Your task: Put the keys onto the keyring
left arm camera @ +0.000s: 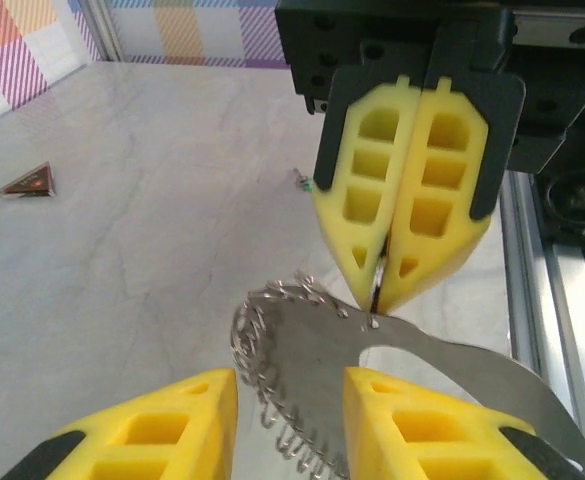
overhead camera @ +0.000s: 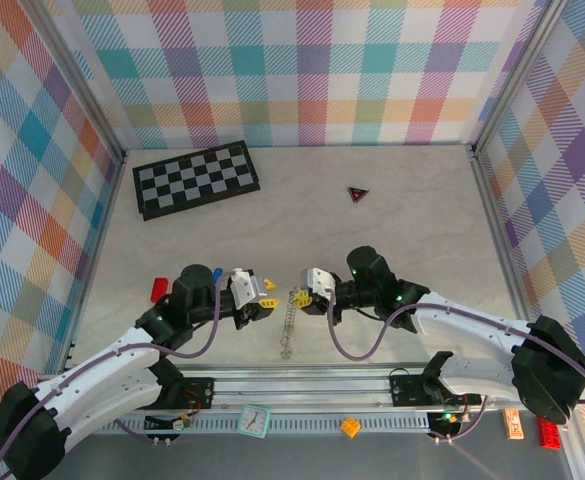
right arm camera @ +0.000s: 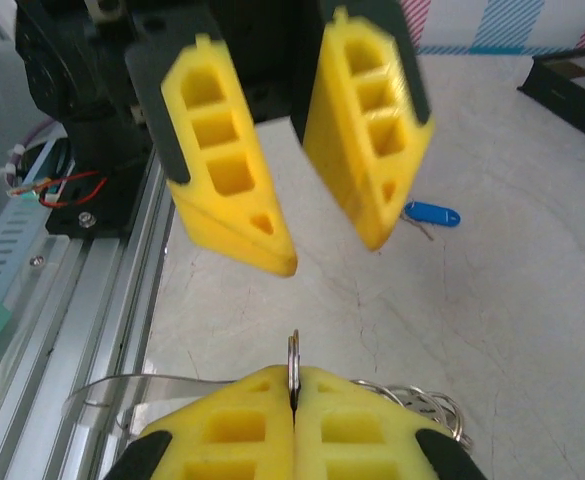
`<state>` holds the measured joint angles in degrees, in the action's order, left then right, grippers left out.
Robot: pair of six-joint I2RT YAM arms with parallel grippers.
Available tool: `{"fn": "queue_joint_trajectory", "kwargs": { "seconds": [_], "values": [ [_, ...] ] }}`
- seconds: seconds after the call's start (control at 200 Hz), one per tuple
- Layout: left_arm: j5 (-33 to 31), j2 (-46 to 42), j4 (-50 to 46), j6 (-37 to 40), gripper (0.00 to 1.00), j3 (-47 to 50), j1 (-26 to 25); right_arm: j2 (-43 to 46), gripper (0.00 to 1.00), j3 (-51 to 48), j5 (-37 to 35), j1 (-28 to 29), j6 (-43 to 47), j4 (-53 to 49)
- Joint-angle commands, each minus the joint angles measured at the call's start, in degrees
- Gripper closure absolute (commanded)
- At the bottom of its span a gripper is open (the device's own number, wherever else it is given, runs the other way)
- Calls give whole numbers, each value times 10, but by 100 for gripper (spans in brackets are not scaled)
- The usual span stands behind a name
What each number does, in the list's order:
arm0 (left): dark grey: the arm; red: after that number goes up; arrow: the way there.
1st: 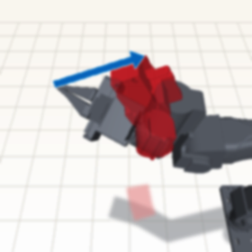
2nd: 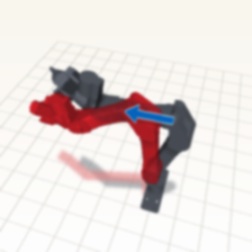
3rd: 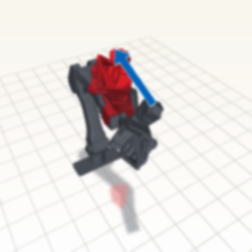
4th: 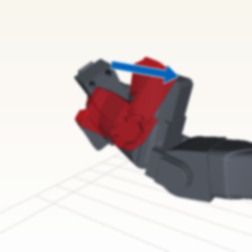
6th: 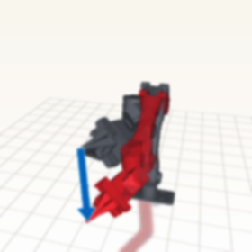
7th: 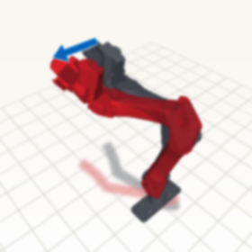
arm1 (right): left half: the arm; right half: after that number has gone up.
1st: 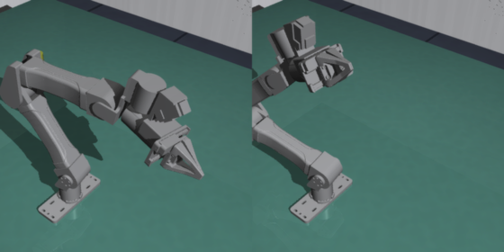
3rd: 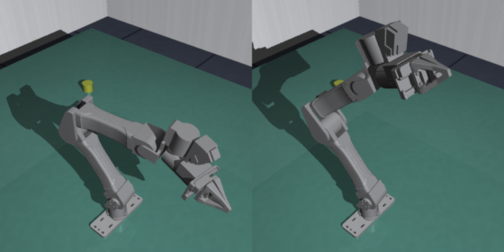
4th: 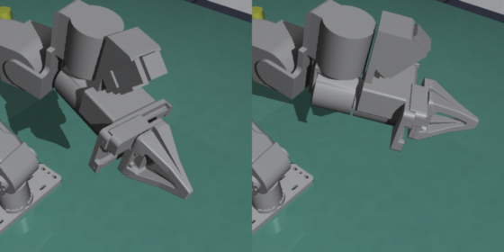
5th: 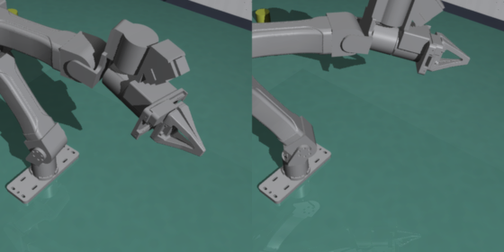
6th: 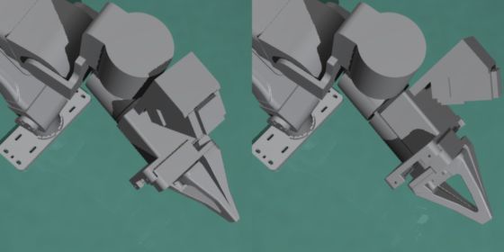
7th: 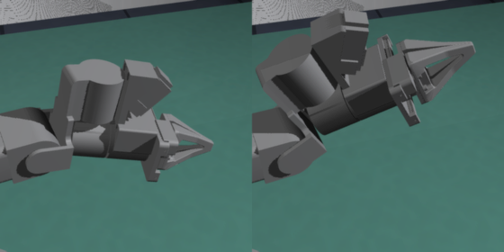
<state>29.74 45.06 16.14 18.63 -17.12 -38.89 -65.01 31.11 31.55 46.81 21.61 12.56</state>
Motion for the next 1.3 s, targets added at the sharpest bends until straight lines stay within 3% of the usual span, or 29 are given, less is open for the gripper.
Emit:
{"fn": "queue_joint_trajectory", "kwargs": {
  "seconds": [0.0, 0.36, 0.82, 1.035, 1.295],
  "values": [
    [31, -1, 162, -76, 67, 25, 2, 13, 100, -8, 59, -7, -28, 74],
    [99, 57, 186, -68, 67, 26, 2, 2, 100, -2, 92, -8, -57, 110],
    [128, 92, 241, -84, 73, 15, 2, -5, 100, 11, 95, -8, -55, 90],
    [136, 104, 249, -89, 80, 11, 0, -12, 100, 15, 99, -6, -58, 96],
    [128, 110, 275, -103, 100, 10, 0, -17, 100, 23, 89, -4, -49, 74]
  ]
}}
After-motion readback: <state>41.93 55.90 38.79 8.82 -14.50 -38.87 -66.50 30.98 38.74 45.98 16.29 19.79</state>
